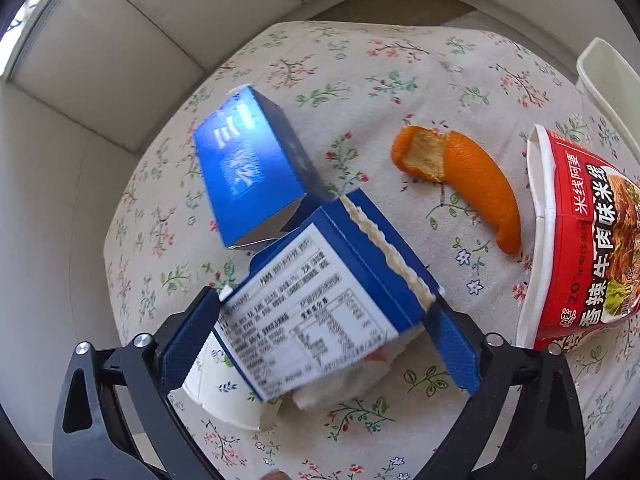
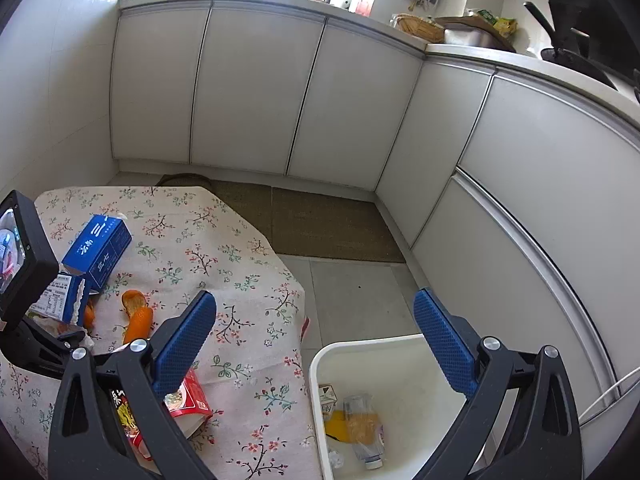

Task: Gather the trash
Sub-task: 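Grasp the white-and-blue milk carton with the left gripper and lift it, then grasp the crumpled white wrapper with the right gripper while the left gripper holds the carton, then carry the white wrapper over the bin and open the right gripper while the left carries the carton, then lower the milk carton into the bin and open the left gripper, then move both tools back from the bin toward the table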

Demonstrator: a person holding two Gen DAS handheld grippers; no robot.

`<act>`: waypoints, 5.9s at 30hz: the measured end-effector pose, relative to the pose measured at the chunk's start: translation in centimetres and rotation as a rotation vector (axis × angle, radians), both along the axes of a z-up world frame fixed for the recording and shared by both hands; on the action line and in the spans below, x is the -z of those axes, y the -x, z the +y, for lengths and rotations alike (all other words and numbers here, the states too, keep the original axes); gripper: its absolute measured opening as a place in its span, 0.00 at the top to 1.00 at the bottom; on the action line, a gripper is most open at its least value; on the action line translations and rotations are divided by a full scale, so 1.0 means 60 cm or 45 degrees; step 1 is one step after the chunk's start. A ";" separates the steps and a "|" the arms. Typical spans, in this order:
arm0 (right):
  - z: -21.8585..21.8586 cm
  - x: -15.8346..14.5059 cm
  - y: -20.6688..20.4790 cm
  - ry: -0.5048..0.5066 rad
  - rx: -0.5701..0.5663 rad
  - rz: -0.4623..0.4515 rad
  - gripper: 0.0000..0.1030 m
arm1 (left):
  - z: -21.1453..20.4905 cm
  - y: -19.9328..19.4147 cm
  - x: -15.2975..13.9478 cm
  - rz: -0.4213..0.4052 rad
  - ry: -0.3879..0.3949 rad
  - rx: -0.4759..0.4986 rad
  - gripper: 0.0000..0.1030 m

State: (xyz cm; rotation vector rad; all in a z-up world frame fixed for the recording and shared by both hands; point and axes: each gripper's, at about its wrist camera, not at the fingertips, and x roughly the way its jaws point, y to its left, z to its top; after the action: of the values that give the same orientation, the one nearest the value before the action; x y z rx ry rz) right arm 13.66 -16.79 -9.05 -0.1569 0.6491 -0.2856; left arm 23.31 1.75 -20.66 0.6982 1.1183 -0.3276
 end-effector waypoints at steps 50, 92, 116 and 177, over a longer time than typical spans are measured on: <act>0.324 0.230 -0.139 -0.797 0.045 0.680 0.46 | 0.330 0.183 -0.232 -0.531 1.101 -0.847 0.90; 0.118 -0.122 0.023 -0.479 -0.190 -0.163 0.51 | 0.186 0.242 -0.329 -0.716 1.163 -0.707 0.90; -0.227 -0.088 0.115 -0.209 0.166 -0.229 0.48 | -0.128 0.262 -0.356 -0.617 1.089 -0.301 0.89; -0.333 -0.096 0.228 -0.165 0.531 -0.448 0.07 | -0.365 0.231 -0.314 -0.582 0.868 -0.238 0.07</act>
State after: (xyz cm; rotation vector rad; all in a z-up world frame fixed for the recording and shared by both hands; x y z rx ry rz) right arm -0.01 -36.76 -3.26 0.1549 0.3428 -0.6549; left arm 9.43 -20.13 -1.82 0.0489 0.5675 -0.3409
